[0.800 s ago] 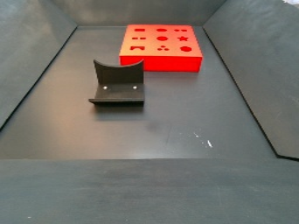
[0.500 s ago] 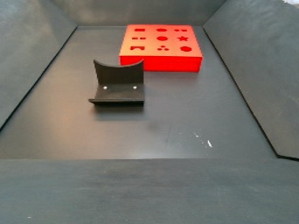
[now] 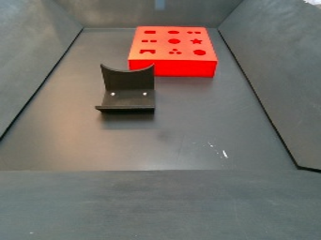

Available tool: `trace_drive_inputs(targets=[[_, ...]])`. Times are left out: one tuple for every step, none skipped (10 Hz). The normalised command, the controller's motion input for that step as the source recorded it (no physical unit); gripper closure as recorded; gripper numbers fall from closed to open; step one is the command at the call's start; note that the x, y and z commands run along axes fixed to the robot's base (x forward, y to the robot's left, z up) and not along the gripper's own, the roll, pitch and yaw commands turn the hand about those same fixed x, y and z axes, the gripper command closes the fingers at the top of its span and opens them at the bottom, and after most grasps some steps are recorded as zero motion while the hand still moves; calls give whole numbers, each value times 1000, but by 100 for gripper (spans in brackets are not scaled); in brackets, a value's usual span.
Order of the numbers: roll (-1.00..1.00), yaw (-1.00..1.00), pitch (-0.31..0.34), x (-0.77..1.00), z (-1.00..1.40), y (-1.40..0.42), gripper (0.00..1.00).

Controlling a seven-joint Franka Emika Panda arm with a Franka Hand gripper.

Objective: Insert the arch object.

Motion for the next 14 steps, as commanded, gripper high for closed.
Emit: trace_drive_inputs(targets=[[0, -386, 0, 703, -534, 486, 100], [0, -649, 0, 631, -403, 254, 100], [-4, -823, -7, 386, -357, 174, 100], [-71, -906, -70, 229, -263, 94, 100], [-79, -903, -79, 226, -246, 91, 100], [-80, -911, -76, 214, -254, 83, 100], [-100, -917, -80, 189, -251, 51, 100], [-110, -909, -89, 191, -237, 51, 100], [-120, -909, -93, 180, -223, 34, 100], [-133, -911, -101, 157, -191, 17, 100], [-133, -923, -101, 129, -146, 0, 100], [-129, -926, -100, 74, -80, 0, 100], [-91, -957, -91, 49, -31, 0, 100], [-14, -1000, -60, 3, -23, 0, 100]])
